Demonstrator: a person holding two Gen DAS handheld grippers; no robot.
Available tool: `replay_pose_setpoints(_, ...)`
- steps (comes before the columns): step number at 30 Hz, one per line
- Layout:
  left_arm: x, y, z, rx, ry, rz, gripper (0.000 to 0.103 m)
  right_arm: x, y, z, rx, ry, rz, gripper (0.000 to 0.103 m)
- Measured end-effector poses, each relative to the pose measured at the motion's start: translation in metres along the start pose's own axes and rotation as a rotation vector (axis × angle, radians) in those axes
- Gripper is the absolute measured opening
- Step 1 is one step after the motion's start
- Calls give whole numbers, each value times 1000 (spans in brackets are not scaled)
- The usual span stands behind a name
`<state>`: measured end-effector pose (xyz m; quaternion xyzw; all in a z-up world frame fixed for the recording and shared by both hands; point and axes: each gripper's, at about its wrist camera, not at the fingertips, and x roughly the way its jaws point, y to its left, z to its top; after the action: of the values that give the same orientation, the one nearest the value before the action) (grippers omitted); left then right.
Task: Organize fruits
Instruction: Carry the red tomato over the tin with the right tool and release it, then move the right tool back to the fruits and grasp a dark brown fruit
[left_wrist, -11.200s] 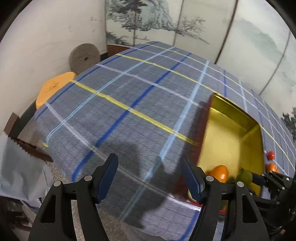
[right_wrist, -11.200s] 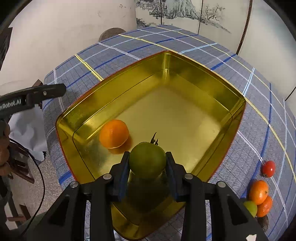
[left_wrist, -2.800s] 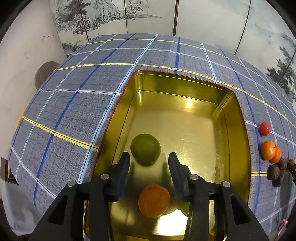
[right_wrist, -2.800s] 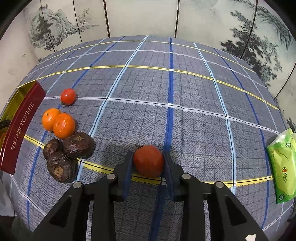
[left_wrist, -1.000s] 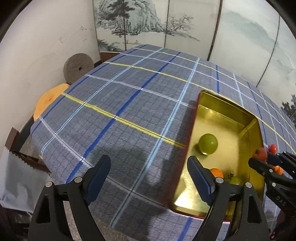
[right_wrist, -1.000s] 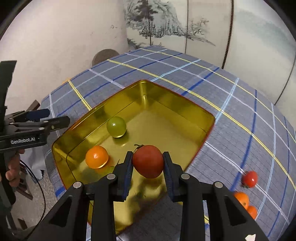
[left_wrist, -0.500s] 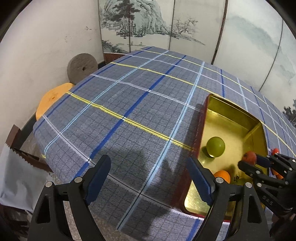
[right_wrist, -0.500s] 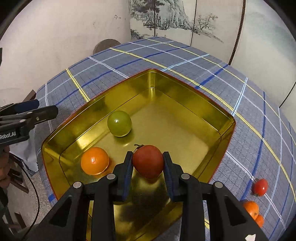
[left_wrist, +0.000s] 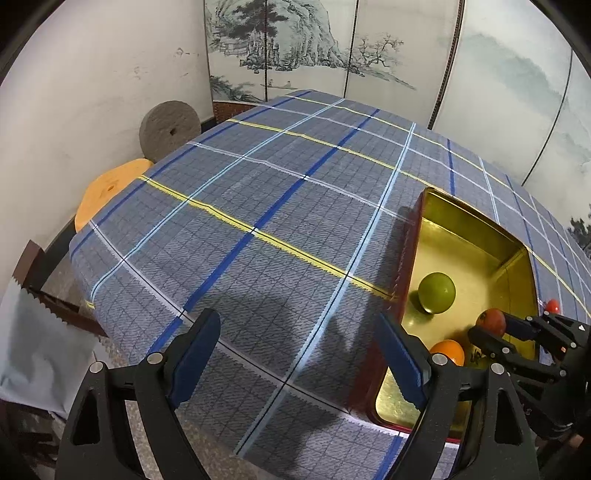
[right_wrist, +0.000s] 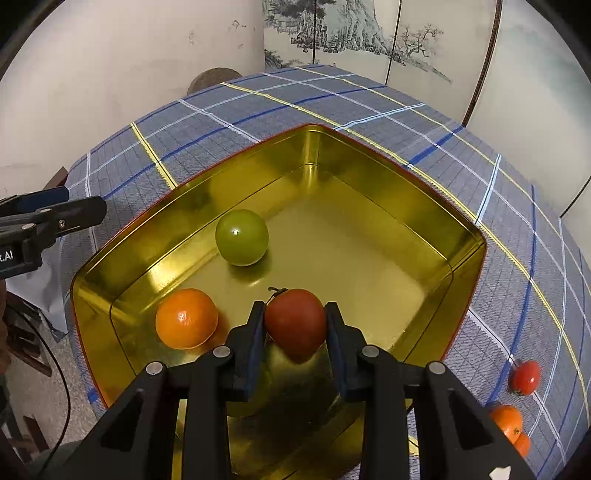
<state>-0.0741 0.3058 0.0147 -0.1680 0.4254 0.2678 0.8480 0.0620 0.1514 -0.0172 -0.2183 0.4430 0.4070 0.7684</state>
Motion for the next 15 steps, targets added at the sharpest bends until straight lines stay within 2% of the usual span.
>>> replay_pose_setpoints(4, -2, 0, 0, -8, 1, -12, 86, -1, 0, 0, 0, -1, 3, 32)
replay_pose_setpoints(7, -4, -3, 0, -12, 2, -21, 86, -4, 1, 0, 5, -14, -4, 44)
replay_pose_setpoints(15, -17, -29, -1, 79, -32, -32, 86, -31, -3, -4, 23, -69, 8, 44)
